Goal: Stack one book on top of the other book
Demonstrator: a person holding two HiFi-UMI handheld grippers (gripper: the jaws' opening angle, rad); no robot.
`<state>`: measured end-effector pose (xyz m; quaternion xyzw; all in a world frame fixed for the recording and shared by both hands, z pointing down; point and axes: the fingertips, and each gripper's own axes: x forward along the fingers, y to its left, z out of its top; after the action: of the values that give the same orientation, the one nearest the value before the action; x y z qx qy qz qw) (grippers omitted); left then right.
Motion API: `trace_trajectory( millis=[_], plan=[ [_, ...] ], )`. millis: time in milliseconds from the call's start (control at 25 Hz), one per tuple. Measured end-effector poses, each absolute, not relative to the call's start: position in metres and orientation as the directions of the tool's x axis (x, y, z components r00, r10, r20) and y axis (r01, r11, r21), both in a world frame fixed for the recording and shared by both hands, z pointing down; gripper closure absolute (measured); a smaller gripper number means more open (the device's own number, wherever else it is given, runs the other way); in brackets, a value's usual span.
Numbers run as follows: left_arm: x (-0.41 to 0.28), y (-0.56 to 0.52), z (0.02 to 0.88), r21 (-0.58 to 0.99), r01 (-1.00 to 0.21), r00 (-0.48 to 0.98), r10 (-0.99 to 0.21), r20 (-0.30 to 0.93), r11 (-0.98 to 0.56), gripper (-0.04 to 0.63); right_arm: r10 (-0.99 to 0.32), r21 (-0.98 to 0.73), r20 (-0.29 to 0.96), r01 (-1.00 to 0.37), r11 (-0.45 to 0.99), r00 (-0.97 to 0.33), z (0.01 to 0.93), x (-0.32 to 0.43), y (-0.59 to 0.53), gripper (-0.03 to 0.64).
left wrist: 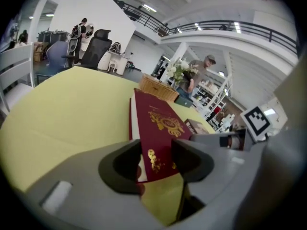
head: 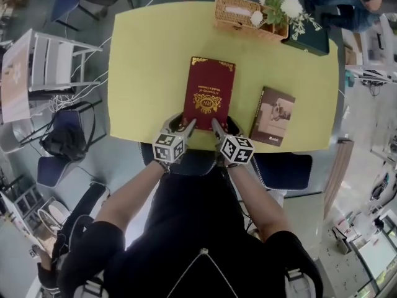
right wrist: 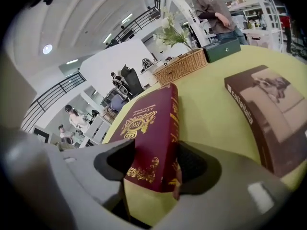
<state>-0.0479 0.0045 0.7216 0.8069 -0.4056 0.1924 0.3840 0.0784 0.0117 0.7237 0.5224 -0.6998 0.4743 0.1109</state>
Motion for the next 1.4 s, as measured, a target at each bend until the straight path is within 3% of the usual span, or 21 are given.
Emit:
trace_trajectory(
  millis=[440,720,1120,1400],
  plan=[
    [-0.085,0.043,0.759,0.438,-0.795,0.6,-0.436,0.671,-0.42,0.377,-0.541,-0.513,0.711,-0.858,0.038,-0.449,0.756,0.039,0.061,0.336],
    [-0.091,0.041,0.759,0.401,-0.82,0.563,-0.45,0.693,-0.409,0.372,-0.519,-0.504,0.706,-0.857,0.11,-0.482,0.755,0.04,0.06,0.336],
    [-0.116,0.074,0.718,0.538,-0.835,0.525,-0.451,0.722,-0.11,0.351,-0.599,-0.383,0.643,-0.878,0.287,-0.477,0.717,0.113,-0.023,0.336],
    [-0.1,0.098,0.716,0.642,-0.764,0.567,-0.41,0.715,0.063,0.347,-0.5,-0.335,0.638,-0.795,0.506,-0.586,0.706,0.112,-0.107,0.334]
  ],
)
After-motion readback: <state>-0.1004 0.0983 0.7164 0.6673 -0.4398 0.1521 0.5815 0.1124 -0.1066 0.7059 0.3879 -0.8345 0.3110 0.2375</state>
